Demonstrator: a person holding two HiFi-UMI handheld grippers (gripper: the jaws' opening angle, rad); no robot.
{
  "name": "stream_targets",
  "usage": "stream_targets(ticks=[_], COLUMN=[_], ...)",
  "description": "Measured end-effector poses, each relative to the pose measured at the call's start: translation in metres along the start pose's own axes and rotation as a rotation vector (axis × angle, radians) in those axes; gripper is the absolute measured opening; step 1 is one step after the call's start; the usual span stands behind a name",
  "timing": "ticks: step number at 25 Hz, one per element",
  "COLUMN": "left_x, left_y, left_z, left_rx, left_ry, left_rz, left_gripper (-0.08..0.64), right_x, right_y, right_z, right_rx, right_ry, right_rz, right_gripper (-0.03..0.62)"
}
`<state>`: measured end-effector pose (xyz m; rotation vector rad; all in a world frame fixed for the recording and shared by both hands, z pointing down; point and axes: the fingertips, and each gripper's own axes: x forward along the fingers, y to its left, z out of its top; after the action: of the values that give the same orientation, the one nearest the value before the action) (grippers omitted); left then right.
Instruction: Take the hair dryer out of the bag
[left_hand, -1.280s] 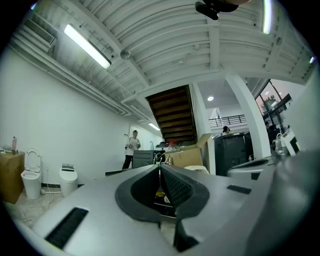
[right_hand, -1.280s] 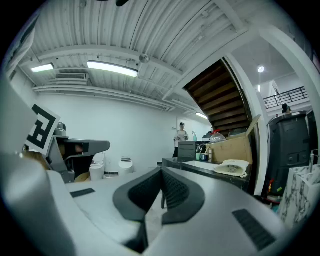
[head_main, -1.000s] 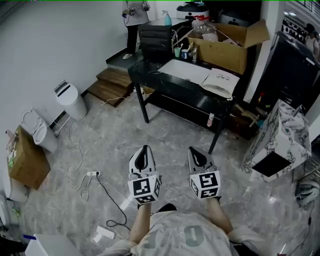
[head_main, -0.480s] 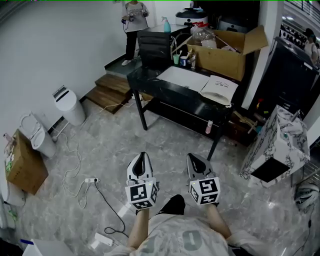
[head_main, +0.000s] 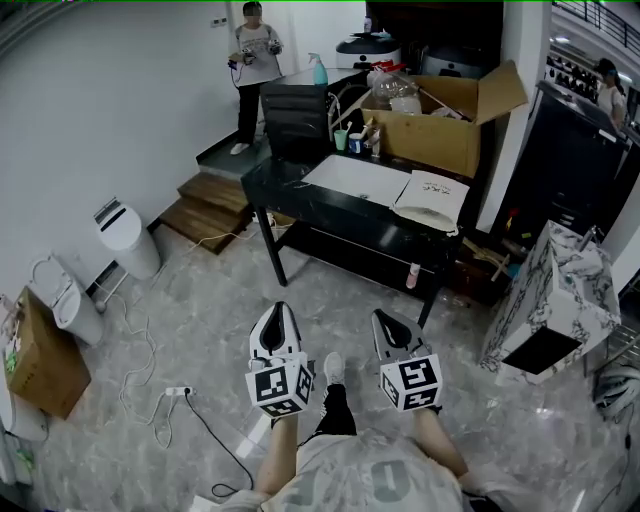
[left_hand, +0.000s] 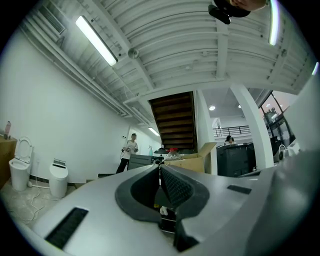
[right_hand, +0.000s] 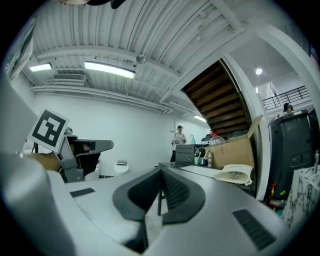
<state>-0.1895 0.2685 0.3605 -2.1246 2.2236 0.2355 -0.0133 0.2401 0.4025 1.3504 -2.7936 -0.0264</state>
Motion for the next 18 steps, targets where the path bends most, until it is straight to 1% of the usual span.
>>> stream_targets(ticks=[3, 8, 12, 15, 18], left_x=[0.039, 0.110, 0.185, 0.240, 0.295], left_y=[0.008, 0.022, 0.036, 0.051, 0.060], left_z=[-0.005, -0.019, -0.023, -0.021, -0.019], left_rx=[-0.020, -0.030, -0.026, -0.013, -0.013], left_ry=[-0.006, 0.007, 0.012, 0.024, 0.018], left_rz=[-0.011, -0.033, -0.059, -0.068, -0.088], left_gripper=[0.032, 0.032, 0.032, 0.032, 0.032], right_x=[0.028, 0.092, 0.161, 0.217, 0.271], right_y=[-0.019, -0.050, -0.076, -0.090, -0.108], right_z=[0.000, -0.008, -0.004, 0.003, 0.014], right_rx=[-0.008, -0.001, 0.004, 0.019, 0.014], right_ry=[-0.004, 0.033, 0.046, 0.058, 0.058], right_rz=[-0.027, -0.060, -0.074, -0.066, -0.061], right_gripper=[0.031, 0.031, 0.031, 0.031, 0.031])
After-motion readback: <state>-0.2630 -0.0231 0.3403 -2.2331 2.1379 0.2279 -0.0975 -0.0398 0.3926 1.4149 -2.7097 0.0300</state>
